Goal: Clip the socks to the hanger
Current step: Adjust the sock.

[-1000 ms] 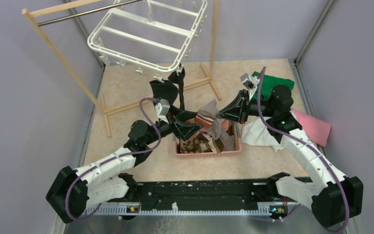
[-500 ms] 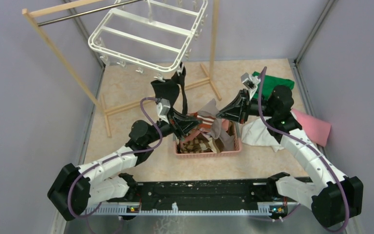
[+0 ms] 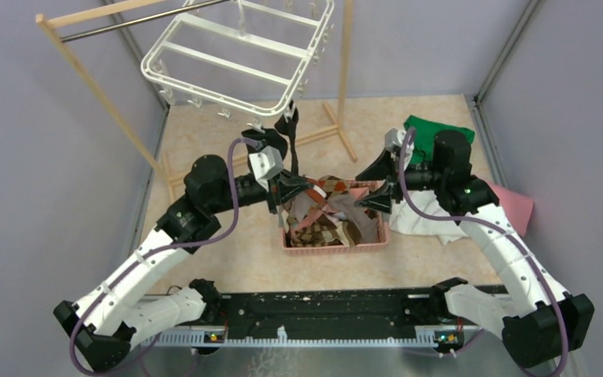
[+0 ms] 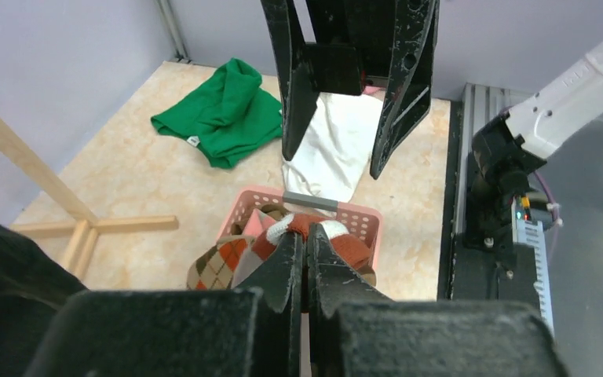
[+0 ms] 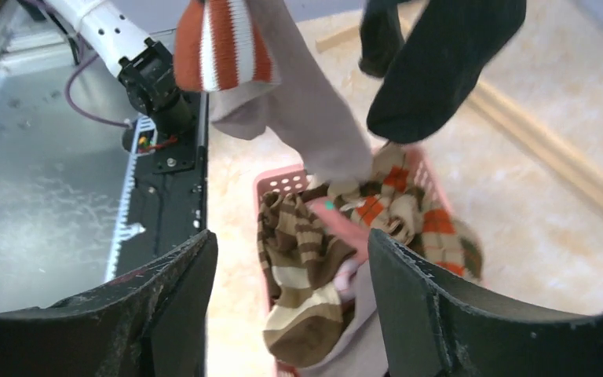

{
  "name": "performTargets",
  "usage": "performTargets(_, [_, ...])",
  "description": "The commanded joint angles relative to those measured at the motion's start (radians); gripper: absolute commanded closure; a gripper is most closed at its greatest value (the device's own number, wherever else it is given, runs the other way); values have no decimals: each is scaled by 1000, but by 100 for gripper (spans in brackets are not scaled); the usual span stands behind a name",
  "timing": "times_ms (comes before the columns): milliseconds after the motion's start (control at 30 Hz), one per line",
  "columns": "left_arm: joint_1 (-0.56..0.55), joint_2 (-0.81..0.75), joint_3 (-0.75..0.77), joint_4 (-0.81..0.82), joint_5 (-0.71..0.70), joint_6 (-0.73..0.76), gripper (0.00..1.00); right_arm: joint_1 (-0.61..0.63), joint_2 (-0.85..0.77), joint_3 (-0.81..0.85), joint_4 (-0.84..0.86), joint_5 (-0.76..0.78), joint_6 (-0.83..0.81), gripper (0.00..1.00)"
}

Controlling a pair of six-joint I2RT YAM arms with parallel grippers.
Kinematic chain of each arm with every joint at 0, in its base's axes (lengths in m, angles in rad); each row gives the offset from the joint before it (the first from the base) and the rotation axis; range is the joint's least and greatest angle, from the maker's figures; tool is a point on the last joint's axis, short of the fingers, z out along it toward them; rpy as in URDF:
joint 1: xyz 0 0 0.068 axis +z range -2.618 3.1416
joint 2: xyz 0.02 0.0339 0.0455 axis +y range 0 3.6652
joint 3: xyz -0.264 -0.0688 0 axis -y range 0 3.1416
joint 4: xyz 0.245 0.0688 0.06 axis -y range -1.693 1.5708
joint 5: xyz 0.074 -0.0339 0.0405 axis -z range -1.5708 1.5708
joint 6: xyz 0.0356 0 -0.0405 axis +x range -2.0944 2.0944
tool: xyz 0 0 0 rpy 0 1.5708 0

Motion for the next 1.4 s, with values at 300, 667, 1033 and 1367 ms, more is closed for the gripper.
performTargets(300, [-2,330,549,-703,326,216,100,157,-100,64,73,-194,-466,23])
performTargets(667, [-1,341,502,-616,418,-44,100,223,-153,-44,250,-95,-373,30])
performTargets(1033, [3,207,83,40,359,-805,100,388,-353,-177,296,237,-580,36])
performTargets(1367, [1,-11,-179,180,34,-1278,100,550,-386,-234,150,394,-771,39])
